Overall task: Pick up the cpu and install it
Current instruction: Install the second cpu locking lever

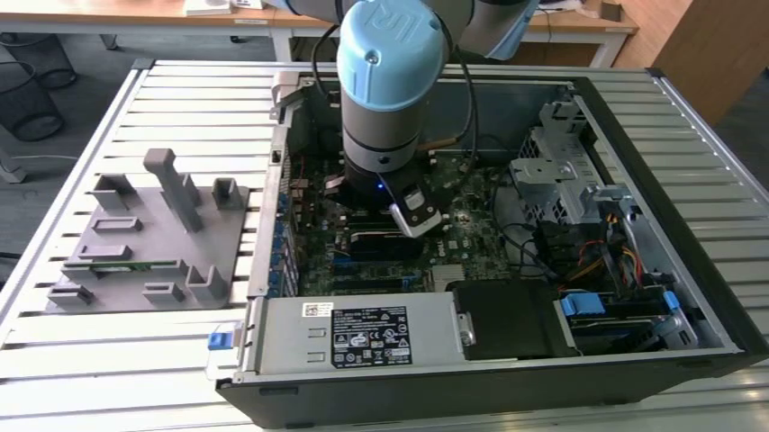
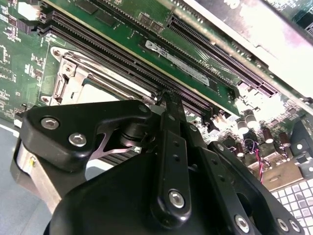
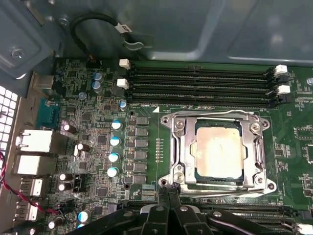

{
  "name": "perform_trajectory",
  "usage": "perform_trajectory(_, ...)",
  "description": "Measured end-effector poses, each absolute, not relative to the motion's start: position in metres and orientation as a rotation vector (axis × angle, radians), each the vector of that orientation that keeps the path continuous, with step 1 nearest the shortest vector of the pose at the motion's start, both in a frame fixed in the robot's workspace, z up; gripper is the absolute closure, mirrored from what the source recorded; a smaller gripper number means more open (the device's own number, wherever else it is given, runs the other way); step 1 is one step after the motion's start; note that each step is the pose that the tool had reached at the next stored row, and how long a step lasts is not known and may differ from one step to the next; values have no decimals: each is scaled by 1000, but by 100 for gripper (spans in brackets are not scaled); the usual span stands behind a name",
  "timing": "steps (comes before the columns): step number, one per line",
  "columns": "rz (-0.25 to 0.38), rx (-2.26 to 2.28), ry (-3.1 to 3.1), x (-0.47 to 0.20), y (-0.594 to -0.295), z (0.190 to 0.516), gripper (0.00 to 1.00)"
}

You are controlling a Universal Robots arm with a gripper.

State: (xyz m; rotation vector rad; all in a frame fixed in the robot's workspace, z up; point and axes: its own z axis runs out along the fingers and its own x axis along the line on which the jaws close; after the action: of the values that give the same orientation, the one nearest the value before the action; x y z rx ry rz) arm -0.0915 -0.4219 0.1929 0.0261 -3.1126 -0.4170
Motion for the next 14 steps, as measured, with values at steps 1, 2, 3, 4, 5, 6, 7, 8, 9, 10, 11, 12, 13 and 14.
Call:
perform_trajectory(1, -418, 26, -3112, -92, -422, 193, 89)
perform_trajectory(2, -420, 26, -3112, -92, -422, 193, 89)
perform_trajectory(3, -422, 26, -3112, -92, -422, 192, 89)
perform_trajectory(4, -424, 26, -3112, -92, -422, 192, 89)
perform_trajectory(5, -426, 26, -3111, -92, -422, 192, 89)
perform_trajectory(6, -428, 26, -3111, -93, -422, 192, 89)
perform_trajectory(7, -430, 26, -3111, -93, -422, 192, 89)
perform_trajectory(8, -431, 26, -3111, -93, -422, 191, 89)
perform_trajectory(9, -431, 26, -3111, -94, -422, 191, 89)
perform_trajectory(10, -431, 26, -3111, -94, -422, 191, 89)
perform_trajectory(11, -431, 26, -3111, -94, -422, 191, 89)
perform_trajectory(12, -431, 26, -3111, -95, -422, 191, 89)
perform_trajectory(13, -431, 26, -3110, -95, -422, 190, 89)
perform_trajectory(14, -431, 26, -3110, -95, -422, 190, 89)
